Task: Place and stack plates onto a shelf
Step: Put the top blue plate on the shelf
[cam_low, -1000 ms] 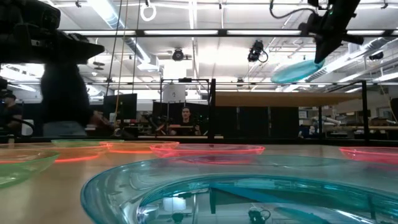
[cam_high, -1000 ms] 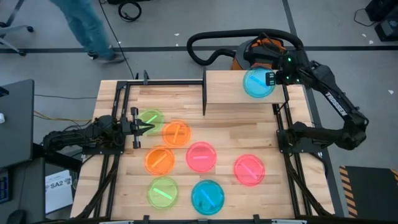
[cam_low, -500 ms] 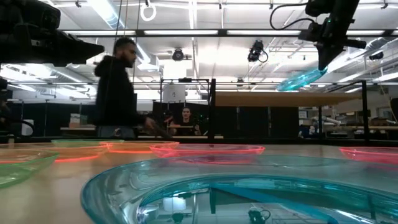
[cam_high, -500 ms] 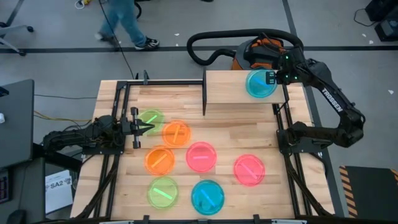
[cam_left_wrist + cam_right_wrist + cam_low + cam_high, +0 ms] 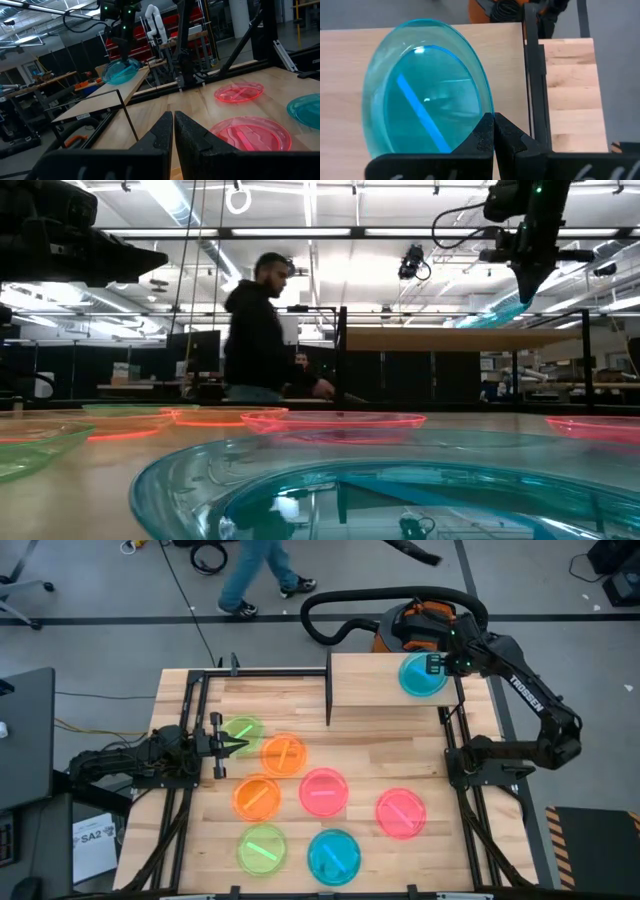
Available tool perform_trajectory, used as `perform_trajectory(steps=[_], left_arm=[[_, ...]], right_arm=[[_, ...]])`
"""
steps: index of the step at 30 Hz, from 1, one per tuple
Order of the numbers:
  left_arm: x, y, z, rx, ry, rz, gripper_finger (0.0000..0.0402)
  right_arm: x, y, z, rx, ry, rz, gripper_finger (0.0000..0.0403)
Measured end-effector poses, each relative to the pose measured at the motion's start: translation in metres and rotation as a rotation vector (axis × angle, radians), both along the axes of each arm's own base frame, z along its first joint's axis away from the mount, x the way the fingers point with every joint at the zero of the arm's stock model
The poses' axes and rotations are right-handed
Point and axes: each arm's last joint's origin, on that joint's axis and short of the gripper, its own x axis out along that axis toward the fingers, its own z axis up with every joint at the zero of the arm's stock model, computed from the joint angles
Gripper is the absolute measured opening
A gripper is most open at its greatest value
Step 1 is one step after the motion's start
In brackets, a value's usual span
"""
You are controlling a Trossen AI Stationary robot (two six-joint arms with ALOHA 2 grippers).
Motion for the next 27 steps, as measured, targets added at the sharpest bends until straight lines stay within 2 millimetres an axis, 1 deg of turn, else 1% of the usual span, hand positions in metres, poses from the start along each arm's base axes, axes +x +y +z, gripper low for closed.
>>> perform_trajectory(steps=[4, 9, 14, 21, 27], left_arm=[[0.000, 0.000, 0.000, 0.000, 0.000, 0.000, 0.0025], [0.000, 0.000, 0.000, 0.000, 0.000, 0.000, 0.0025], [0.000, 0.000, 0.000, 0.000, 0.000, 0.000, 0.0025], [0.000, 0.000, 0.000, 0.000, 0.000, 0.000, 0.0025], [0.000, 0.000, 0.000, 0.000, 0.000, 0.000, 0.0025]], right_arm=[[0.001, -0.004, -0.010, 0.029, 0.030, -0.024, 0.0005], [0.002, -0.007, -0.015, 0.036, 0.067, -0.044, 0.0005], [0.002, -0.007, -0.015, 0.034, 0.064, -0.052, 0.0008], [0.001, -0.007, -0.015, 0.030, 0.070, -0.056, 0.0032], [0.001, -0.007, -0.015, 0.030, 0.070, -0.055, 0.0033]])
